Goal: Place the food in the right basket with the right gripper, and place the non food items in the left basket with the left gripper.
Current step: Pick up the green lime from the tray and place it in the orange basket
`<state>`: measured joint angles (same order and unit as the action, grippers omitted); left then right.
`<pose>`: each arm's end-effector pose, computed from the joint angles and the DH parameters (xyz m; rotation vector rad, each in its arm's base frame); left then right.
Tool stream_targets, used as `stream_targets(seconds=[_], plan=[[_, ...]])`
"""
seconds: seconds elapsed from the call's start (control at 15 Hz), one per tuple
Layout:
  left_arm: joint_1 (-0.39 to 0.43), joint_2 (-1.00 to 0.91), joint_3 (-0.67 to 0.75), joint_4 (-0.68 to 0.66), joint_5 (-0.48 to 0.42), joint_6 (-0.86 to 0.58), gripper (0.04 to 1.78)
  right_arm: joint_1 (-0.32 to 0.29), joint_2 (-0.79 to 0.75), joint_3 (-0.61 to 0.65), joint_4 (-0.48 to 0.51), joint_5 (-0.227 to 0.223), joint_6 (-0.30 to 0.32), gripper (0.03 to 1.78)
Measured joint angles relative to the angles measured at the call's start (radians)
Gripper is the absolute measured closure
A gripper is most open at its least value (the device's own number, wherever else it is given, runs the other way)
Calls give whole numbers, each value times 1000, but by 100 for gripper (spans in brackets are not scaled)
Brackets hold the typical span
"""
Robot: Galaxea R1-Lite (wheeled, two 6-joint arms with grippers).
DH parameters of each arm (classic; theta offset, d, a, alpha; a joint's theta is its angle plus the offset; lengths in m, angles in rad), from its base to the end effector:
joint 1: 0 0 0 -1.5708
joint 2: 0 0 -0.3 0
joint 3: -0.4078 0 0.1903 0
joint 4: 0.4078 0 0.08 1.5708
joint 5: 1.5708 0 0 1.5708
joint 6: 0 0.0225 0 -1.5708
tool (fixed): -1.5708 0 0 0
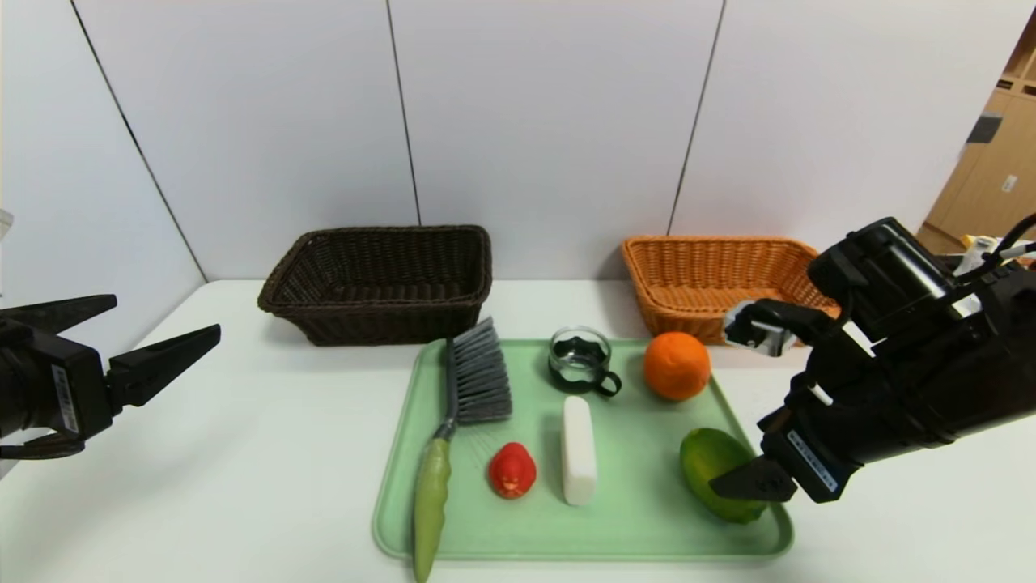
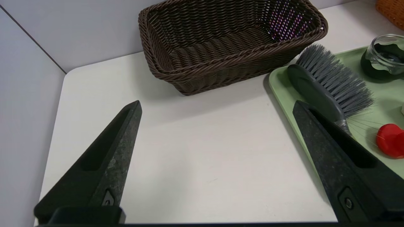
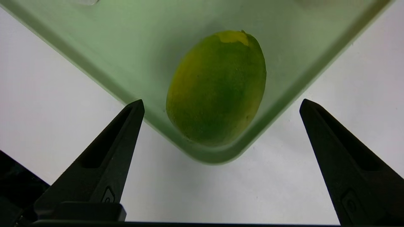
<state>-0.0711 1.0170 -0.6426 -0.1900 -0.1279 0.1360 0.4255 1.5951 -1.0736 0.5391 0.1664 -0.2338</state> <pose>0.1325 -0.0123 0.2428 0.1299 0.1708 -0.2107 0.2228 0.1050 0.1891 -0.3441 1.0012 0.6586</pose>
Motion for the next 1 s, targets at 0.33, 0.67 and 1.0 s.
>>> stream_targets(seconds=[0.33,0.67,1.0], plan=[[0,-4,16,-4,3,-3,13,3,51,51,-79,-3,-4,11],[0,-7,33,-7,4,-6,13,6,100,83,-131,-8,-3,11],[0,-13,46,-8,4,-3,13,6,135,114,-211,-13,-6,52]])
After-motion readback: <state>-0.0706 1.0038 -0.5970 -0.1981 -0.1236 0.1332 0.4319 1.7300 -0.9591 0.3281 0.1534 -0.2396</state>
